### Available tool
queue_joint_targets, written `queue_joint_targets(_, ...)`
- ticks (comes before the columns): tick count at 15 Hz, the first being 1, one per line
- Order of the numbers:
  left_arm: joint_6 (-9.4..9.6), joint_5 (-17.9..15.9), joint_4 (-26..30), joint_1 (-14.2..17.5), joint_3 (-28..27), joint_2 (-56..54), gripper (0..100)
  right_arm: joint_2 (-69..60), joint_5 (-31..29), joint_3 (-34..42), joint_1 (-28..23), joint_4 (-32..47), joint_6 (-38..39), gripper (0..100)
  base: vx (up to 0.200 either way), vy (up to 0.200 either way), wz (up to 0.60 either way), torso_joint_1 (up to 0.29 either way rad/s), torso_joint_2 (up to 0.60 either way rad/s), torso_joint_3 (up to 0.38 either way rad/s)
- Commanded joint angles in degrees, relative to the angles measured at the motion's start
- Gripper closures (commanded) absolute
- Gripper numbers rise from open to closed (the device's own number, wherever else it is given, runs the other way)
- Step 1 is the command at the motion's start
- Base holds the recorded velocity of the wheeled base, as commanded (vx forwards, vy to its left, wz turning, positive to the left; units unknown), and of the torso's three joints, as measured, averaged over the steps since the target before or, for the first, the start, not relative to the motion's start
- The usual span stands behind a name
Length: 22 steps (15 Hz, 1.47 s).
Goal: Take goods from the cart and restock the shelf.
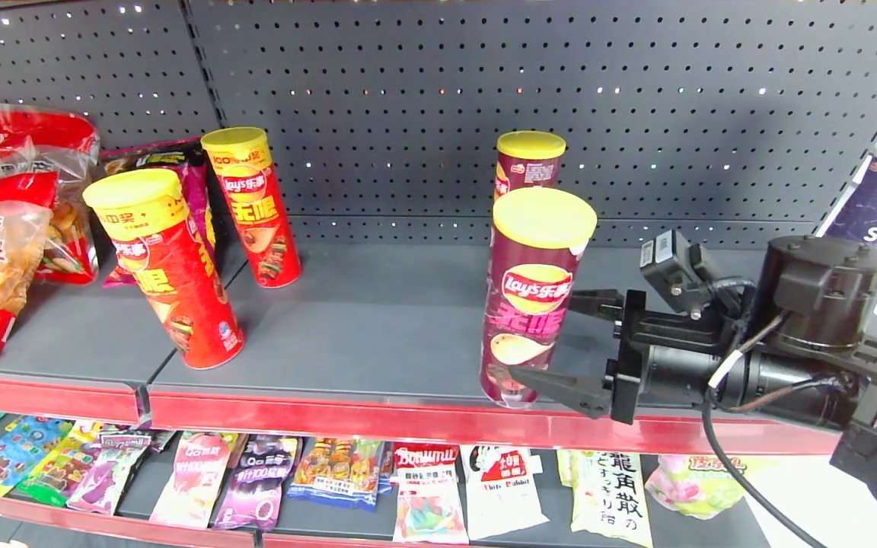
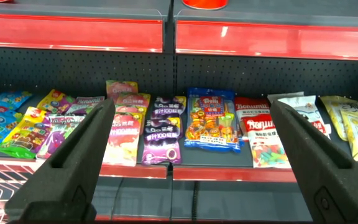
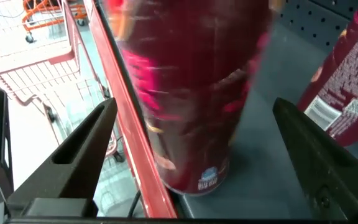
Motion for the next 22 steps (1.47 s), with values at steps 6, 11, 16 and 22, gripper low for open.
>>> queue_joint_targets(6,-0.01,0.02,-0.01,-0.01,0.01,0.10,0,-4.97,0.21,6.99,-1.37,0.20,-0.01,0,0.000,0.000,0.00,0.000,0.00,0.000)
queue_joint_targets(11,-0.01,0.02,-0.01,-0.01,0.01,0.10,0,-7.69,0.21,10.42,-2.68,0.64,-0.45,0,0.000,0.000,0.00,0.000,0.00,0.000)
queue_joint_targets(16,-0.01,0.02,-0.01,-0.01,0.01,0.10,0,-11.91,0.03,15.25,-2.77,0.64,-0.10,0,0.000,0.000,0.00,0.000,0.00,0.000)
queue_joint_targets(22,-0.01,0.02,-0.01,-0.01,0.01,0.10,0,-13.76,-9.90,16.13,-4.00,0.64,0.43,0,0.000,0.000,0.00,0.000,0.00,0.000)
